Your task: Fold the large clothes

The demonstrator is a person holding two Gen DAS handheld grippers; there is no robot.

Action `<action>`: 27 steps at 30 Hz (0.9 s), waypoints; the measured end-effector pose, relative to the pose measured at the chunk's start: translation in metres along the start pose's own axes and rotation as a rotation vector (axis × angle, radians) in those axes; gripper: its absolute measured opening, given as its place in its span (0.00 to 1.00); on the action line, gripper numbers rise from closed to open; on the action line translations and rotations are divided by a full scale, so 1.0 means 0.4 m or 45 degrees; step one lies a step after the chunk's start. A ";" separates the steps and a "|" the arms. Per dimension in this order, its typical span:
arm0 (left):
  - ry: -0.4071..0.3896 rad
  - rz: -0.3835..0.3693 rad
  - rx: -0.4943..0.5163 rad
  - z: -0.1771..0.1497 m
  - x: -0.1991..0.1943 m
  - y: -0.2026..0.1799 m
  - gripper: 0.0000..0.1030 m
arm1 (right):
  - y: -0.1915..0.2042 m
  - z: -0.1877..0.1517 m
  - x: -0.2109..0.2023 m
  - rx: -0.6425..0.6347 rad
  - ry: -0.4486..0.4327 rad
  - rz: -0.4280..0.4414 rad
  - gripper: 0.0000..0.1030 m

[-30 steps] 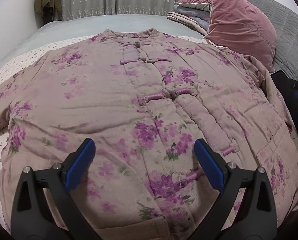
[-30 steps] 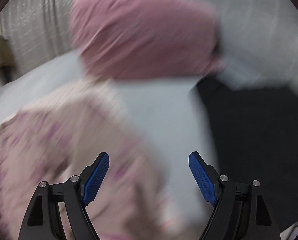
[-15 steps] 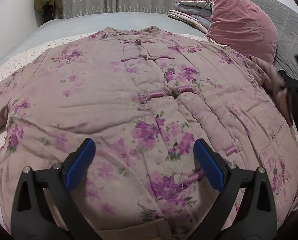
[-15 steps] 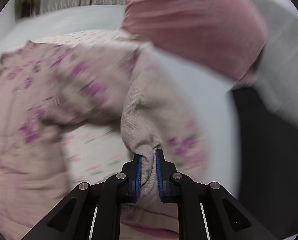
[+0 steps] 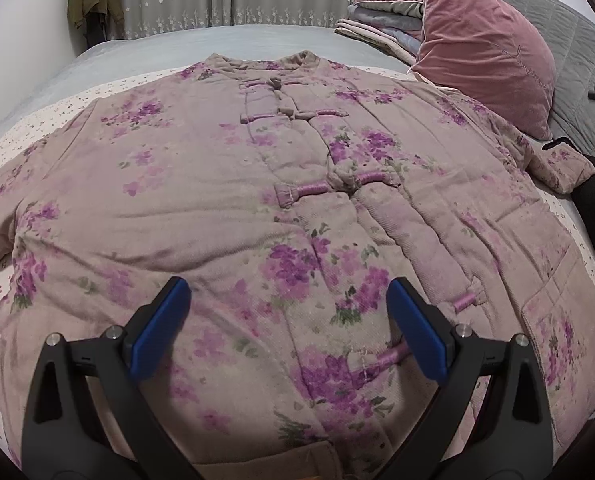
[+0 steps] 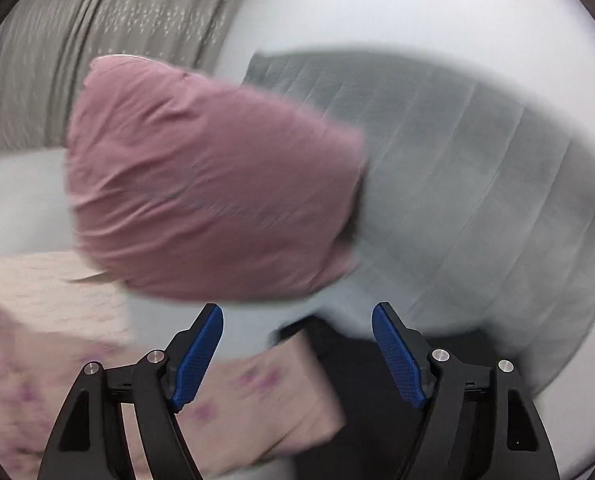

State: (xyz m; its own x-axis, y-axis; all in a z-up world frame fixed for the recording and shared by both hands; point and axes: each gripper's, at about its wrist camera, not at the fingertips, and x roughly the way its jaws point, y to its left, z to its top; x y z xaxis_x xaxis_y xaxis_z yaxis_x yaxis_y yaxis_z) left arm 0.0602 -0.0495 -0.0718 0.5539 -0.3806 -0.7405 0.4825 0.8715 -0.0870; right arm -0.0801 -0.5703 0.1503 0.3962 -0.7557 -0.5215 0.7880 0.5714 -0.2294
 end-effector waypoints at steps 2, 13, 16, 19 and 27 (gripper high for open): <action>-0.001 0.004 0.004 0.000 -0.001 0.000 0.96 | 0.002 -0.073 0.022 0.099 0.140 0.143 0.76; 0.055 -0.021 0.052 0.050 -0.033 -0.038 0.96 | -0.032 -0.352 0.267 0.553 0.416 0.113 0.76; 0.072 -0.111 0.098 0.152 -0.025 -0.100 0.96 | -0.004 -0.328 0.307 0.539 0.301 0.081 0.75; 0.011 -0.181 0.144 0.280 0.018 -0.198 0.95 | 0.021 -0.300 0.351 0.500 0.267 0.012 0.30; -0.099 -0.438 -0.021 0.517 0.287 -0.422 0.34 | -0.039 -0.120 0.217 0.347 -0.209 0.092 0.09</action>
State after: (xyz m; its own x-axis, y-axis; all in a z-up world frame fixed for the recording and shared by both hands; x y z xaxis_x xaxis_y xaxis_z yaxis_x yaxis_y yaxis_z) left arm 0.1826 -0.3044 -0.0042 0.4111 -0.6749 -0.6128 0.6395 0.6926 -0.3338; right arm -0.0805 -0.6295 0.0692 0.5089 -0.7706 -0.3836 0.8434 0.5355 0.0431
